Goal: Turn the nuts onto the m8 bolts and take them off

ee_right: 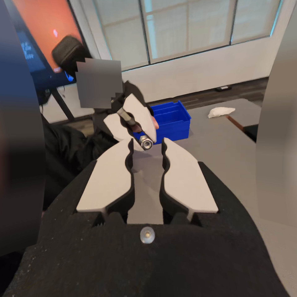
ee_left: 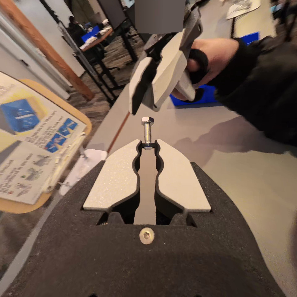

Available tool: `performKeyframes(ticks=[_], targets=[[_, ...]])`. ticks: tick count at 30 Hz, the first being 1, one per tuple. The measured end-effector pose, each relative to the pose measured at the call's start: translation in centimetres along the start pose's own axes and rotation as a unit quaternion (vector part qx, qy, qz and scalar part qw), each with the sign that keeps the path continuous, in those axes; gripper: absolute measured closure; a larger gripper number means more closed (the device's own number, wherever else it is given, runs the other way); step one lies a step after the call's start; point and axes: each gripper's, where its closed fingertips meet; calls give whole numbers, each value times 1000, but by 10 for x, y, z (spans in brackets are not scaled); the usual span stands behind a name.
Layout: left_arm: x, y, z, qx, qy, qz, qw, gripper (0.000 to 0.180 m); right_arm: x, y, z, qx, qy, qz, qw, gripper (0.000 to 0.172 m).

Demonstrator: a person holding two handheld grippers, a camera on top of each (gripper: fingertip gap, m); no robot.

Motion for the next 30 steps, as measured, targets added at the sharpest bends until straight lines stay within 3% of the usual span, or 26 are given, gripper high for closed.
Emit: performKeyframes(ticks=[5, 17, 20, 25, 27, 30], targets=[[1, 3, 5, 44, 41, 7, 998, 166, 2, 0, -12, 13, 149, -41, 988, 136], [-3, 10, 8, 79, 76, 27, 994, 166, -14, 10, -16, 27, 221, -13, 975, 145], [-6, 11, 10, 86, 81, 34, 992, 166, -14, 12, -15, 30, 216, -9, 976, 156], [-2, 8, -1, 36, 47, 17, 998, 166, -17, 11, -3, 48, 134, 35, 989, 156], [3, 1, -12, -30, -3, -5, 1000, 166, -19, 10, 10, 69, 22, 66, 995, 156], [8, -8, -29, -117, -52, -23, 991, 166, -24, 10, 26, 74, -167, 78, 980, 156]])
Point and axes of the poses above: each gripper's, where its closed fingertips meet, y out along the fingers, x out of its top, z = x × y across the jaws, and after that the axes turned 5 degrees about x, right-handed
